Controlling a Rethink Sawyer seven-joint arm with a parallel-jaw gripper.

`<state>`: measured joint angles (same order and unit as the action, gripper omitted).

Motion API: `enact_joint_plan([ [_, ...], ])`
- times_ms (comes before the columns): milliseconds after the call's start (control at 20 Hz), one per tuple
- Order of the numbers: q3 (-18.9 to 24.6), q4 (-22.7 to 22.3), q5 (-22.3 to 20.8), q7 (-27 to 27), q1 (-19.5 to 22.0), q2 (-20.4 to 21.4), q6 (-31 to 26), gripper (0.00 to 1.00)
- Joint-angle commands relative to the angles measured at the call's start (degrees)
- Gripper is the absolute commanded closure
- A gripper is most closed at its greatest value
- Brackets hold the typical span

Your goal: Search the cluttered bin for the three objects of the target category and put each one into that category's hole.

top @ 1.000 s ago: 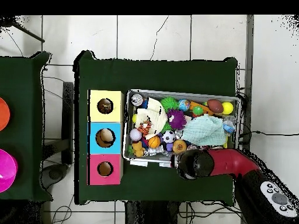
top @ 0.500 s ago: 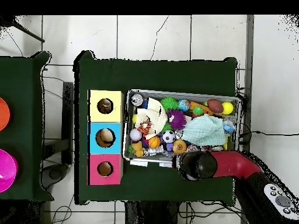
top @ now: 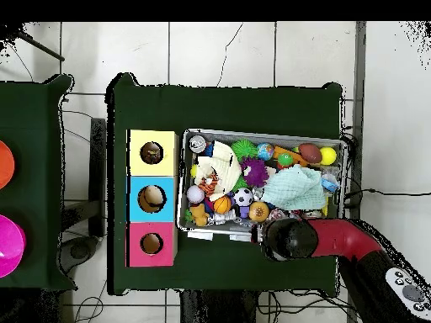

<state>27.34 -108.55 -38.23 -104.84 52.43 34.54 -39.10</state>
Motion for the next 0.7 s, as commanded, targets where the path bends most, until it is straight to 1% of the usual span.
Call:
enact_joint_plan([
  [50, 1.09, 6.43, -2.73, 11.52, 2.51, -2.65, -4.12, 0.0],
  [150, 1.27, 6.98, -2.99, 12.46, 2.9, -2.83, -4.46, 0.0],
  [550, 1.55, 7.98, -3.92, 13.04, 3.29, -3.67, -4.01, 0.0],
  [700, 1.64, 8.9, -4.6, 13.82, 3.78, -4.84, -3.64, 0.0],
])
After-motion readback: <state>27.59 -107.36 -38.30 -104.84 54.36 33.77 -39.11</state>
